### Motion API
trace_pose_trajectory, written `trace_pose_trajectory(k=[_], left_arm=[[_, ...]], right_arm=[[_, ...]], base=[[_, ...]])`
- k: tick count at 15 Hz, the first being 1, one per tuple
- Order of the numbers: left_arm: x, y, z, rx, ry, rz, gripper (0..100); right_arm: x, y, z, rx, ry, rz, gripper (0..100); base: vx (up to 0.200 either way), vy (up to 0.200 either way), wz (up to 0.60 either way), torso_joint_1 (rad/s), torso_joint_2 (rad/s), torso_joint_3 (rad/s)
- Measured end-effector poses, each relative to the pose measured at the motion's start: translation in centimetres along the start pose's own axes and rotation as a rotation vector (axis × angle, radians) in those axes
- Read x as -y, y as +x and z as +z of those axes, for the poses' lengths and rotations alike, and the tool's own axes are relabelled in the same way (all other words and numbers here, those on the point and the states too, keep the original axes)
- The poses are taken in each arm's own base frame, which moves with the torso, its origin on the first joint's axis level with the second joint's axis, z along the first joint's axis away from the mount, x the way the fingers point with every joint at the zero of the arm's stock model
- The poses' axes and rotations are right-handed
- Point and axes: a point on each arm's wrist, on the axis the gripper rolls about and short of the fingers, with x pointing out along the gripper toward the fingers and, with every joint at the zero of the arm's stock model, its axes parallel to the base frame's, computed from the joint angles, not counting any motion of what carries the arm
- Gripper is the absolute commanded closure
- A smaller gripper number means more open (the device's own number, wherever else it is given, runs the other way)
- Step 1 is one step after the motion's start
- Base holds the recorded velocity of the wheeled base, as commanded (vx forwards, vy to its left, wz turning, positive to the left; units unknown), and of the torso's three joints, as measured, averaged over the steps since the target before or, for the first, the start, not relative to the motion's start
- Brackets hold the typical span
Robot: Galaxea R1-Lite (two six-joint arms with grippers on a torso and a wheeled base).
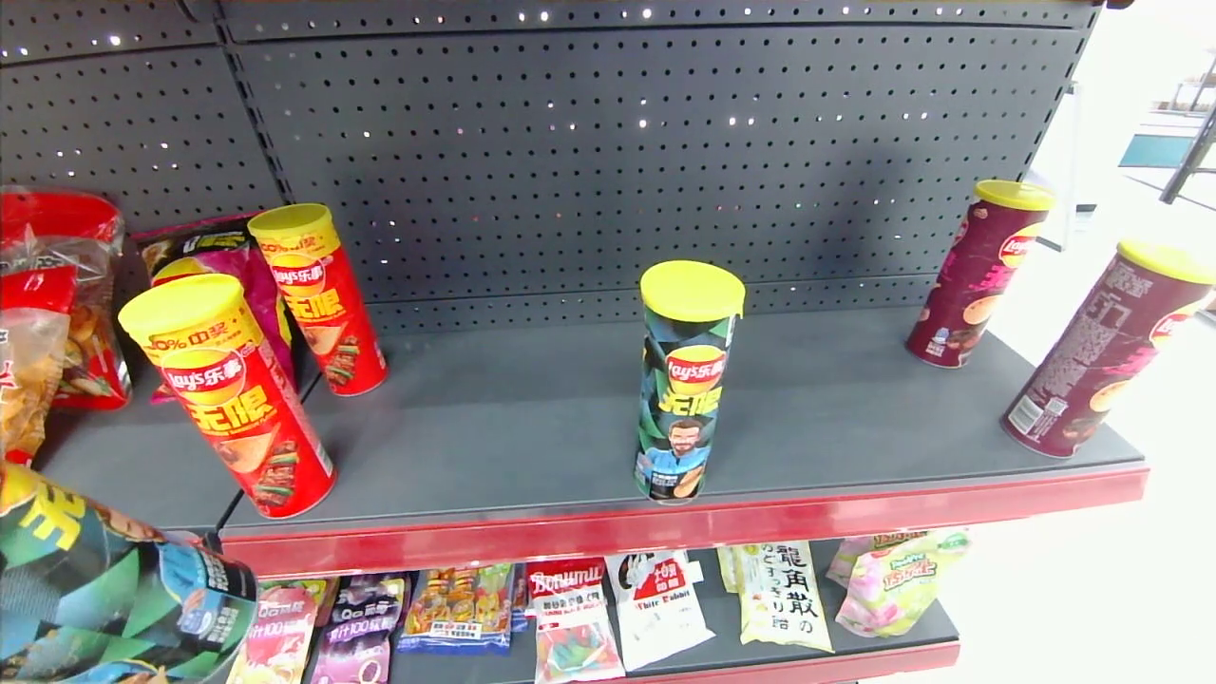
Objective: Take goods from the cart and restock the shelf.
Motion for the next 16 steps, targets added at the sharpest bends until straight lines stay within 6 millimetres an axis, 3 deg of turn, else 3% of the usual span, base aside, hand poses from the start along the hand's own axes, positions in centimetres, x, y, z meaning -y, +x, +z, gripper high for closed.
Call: trace_pose_trajectory(k=[7,12,14,16], left_arm=[[0.02,0.46,-0.21,-0.022,-0.007,-0.057,100],[-0.02,0.51,-0.06,-0.021,-0.006,-0.052,100],[0.00,0.43,0.01,-0.016,-0.004,-0.051,100],[0.05,0.25,-0.10,-0.012,-0.002,-0.049,100]], right_arm=[[-0.53,0.27,-0.28,0.062,0.063,0.192,0],[-0.58,0.46,-0.36,0.027,0.086,-0.038,0],[-0.62,0.16,-0.46,0.062,0.081,-0.062,0],[-0.94,-0.12,-0.54,0.130,0.072,0.031,0]], base=[[0.000,0.000,0.00,0.000,0.00,0.000],[0.000,0.000,0.00,0.000,0.00,0.000],[0.000,0.000,0.00,0.000,0.00,0.000],[0.000,0.000,0.00,0.000,0.00,0.000]])
